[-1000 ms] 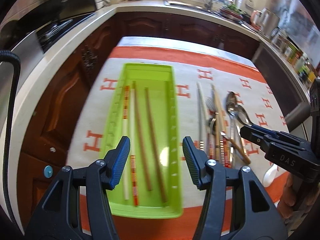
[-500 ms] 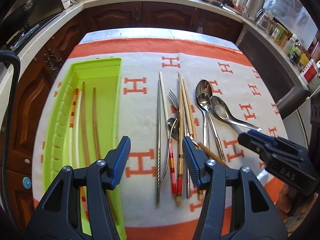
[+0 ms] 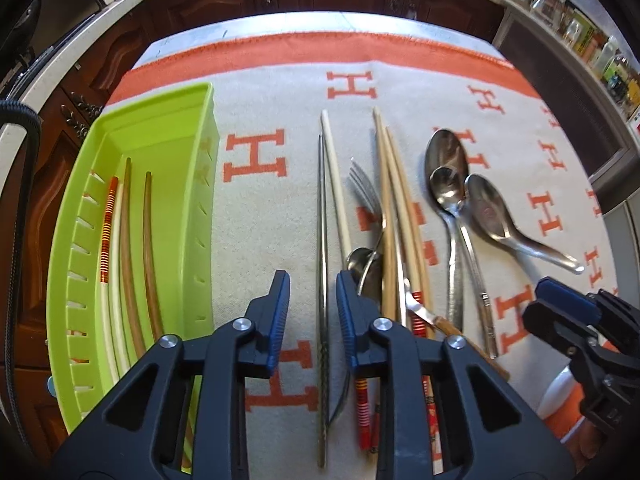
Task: Organize utensils
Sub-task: 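Close the left tool on the thin metal chopstick and lift it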
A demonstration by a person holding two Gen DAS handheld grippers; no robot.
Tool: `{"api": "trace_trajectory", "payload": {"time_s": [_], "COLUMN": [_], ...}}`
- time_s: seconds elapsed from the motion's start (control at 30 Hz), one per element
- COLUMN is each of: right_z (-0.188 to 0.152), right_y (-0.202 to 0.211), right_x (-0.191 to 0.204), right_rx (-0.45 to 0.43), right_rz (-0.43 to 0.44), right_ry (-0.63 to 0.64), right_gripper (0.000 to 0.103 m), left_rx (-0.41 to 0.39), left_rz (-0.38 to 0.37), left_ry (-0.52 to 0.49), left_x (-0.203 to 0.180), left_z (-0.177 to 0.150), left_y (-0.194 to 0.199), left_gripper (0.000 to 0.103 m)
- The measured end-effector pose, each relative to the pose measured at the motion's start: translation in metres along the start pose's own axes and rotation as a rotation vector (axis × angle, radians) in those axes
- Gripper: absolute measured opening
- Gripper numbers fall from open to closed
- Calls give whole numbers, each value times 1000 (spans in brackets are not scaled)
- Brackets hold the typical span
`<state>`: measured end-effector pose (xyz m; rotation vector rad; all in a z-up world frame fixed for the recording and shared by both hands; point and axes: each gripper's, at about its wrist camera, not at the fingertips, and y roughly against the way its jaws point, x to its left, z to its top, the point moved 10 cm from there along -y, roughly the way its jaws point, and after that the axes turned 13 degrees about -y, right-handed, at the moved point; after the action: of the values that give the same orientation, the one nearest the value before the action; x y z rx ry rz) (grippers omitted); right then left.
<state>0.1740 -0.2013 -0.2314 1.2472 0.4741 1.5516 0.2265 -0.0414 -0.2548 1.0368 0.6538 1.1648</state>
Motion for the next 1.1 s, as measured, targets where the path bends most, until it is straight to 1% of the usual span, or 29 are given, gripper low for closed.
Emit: {"api": "trace_trajectory", "payload": {"time_s": [0.13,0.43,0.53,0.57,0.63,0.8,0.87,0.97,1.1], "right_z": [1,3,3,2,2,2,1,0,-1], "right_y": [-7,-13,-14,-15,-15,-13,-11,-9,-8], "right_x": [-1,-5,-6,-5,-5,-5,-5,-4,1], "right_rx": [10,14,18,20,20,14,9,5,5], "right_rz": [9,17,21,22,25,22,20,16,15], "right_ry": [-6,-15,-21,-21,-21,-18,-14,-13,-4], "right_gripper": [35,35,35,35,35,35,35,35,35], "left_rx": [15,3,7,6,3,-3,-6,-30,-82], "left_rz": [12,24,-11,-24,-25,-40,-39,-30,-22], "left_ry": [-28,-46,-37,-34,-31,12,29,40,55], "left_x": [-4,-4,-7,-8,-10,-7,-4,1,11], "left_z": [0,3,2,1,0,-3,-5,-6,-6], "left_y": [-7,-9,-9,-8,-7,-4,0,15,51], "left_gripper": [20,20,12,5,4,3,3,3,3]}}
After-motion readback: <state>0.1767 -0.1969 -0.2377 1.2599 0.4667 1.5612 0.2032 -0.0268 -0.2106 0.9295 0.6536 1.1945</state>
